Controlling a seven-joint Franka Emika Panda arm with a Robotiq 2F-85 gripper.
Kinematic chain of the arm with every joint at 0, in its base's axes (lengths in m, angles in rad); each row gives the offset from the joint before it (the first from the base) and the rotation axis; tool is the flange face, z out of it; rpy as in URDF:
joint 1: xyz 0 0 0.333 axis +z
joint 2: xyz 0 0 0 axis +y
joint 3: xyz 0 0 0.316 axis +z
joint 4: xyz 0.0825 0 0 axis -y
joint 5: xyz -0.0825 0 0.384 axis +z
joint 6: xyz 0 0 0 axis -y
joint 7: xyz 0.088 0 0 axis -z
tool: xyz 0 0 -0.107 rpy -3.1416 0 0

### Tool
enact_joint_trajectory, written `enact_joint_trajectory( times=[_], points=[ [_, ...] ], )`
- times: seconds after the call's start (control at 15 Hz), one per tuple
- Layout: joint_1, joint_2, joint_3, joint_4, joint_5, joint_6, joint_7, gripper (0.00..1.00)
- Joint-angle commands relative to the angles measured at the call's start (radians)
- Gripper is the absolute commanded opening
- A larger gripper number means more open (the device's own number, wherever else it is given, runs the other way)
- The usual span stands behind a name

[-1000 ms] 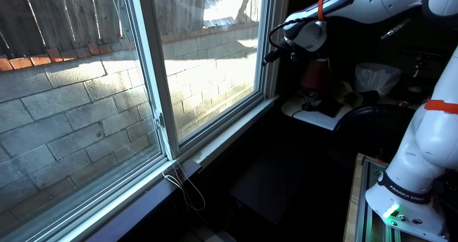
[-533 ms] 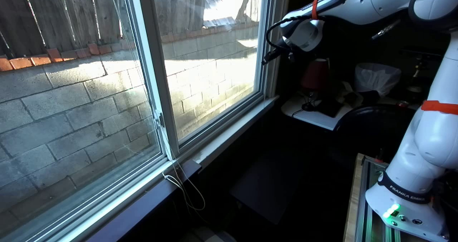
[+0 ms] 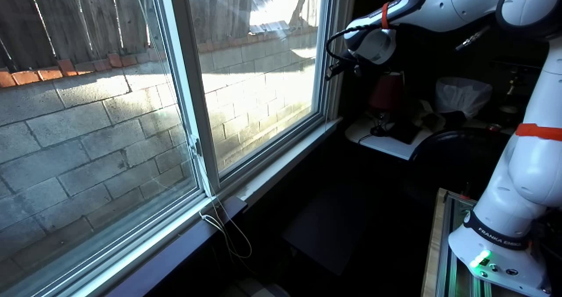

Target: Pull down the white rope to the far right of the window

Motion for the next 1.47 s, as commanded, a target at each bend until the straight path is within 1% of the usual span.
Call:
enact_joint_trajectory(
  times=[0.0, 0.13, 0.27, 0.33, 0.53, 0.87, 0.93, 1.07, 1.2, 1.4],
  points=[
    [0.02, -0.022, -0.02, -0.028, -0.112, -0.055, 0.163, 0.0],
    [0.025, -0.051, 0.003, -0.047, -0.086, -0.157, 0.2, 0.0],
    [0.035, -0.076, 0.026, -0.063, -0.04, -0.24, 0.205, 0.0],
    [-0.03, -0.094, 0.113, -0.069, -0.017, -0.274, 0.204, 0.0],
    [-0.017, -0.136, 0.172, -0.091, 0.156, -0.345, 0.144, 0.0],
    [0.021, -0.182, 0.242, -0.133, 0.473, -0.439, 0.039, 0.0],
    [0.026, -0.189, 0.253, -0.141, 0.511, -0.46, 0.028, 0.0],
    [0.037, -0.2, 0.271, -0.165, 0.559, -0.507, 0.009, 0.0],
    [0.046, -0.209, 0.286, -0.186, 0.579, -0.549, 0.005, 0.0],
    [0.053, -0.222, 0.308, -0.235, 0.537, -0.615, 0.028, 0.0]
  ],
)
